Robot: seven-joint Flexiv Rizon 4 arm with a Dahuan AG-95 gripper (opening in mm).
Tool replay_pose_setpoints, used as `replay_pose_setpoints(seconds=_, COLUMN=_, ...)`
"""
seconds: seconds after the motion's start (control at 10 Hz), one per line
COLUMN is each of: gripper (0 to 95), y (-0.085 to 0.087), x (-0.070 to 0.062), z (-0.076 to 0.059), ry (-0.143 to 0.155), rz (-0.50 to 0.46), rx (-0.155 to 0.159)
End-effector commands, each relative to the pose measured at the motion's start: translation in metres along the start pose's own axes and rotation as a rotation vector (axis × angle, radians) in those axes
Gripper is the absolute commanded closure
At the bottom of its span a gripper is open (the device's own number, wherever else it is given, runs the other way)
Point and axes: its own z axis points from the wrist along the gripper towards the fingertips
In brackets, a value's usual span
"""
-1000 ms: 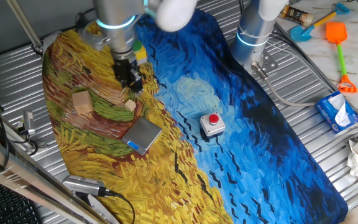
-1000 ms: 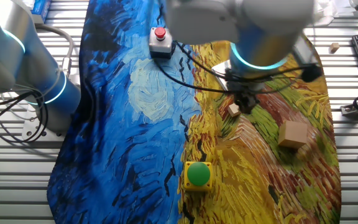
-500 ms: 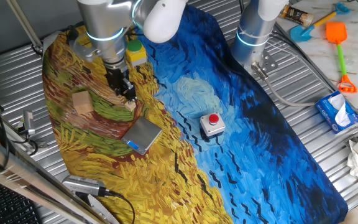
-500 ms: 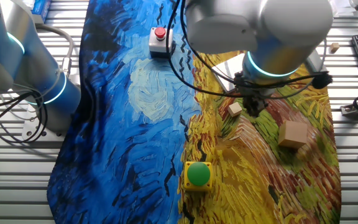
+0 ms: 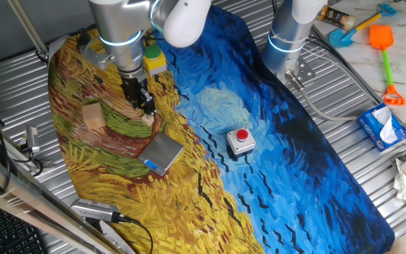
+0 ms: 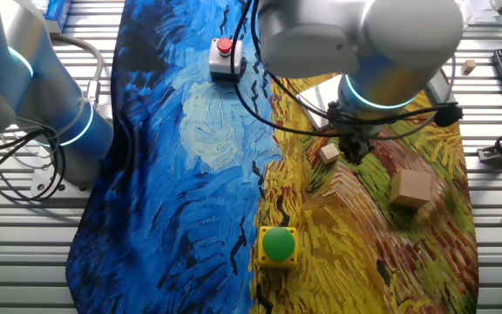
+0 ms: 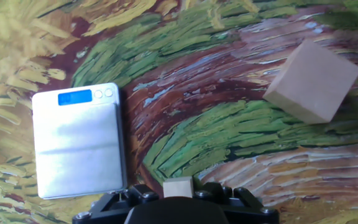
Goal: Place the block on the scale
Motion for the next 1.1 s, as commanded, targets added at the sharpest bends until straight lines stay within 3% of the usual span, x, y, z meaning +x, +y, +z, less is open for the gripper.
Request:
replay_pose_setpoints(seconds=0.1, gripper=38.0, y=-0.0001, x=0.001, z=-0.0024, ry=0.001, rz=0.007, rx=0.003)
replay_pose_setpoints(seconds=0.2, gripper=57.0, y=-0.0001, x=0.001, z=-0.0024, ry=0.003, rz=0.021, rx=0.008)
replay_pose_setpoints(seconds=0.4, gripper=57.0, y=-0.0001, x=0.001, z=-0.0024, ry=-0.001, rz=0.023, rx=0.021)
replay_pose_setpoints(seconds=0.7, gripper=57.0, y=-0.0001, x=0.001, z=-0.0024, ry=-0.043, rz=0.004, rx=0.022)
replay_pose_setpoints(seconds=1.1, gripper=57.0, y=-0.0001, x=0.001, z=-0.0024, ry=-0.023, rz=0.051, rx=0.03)
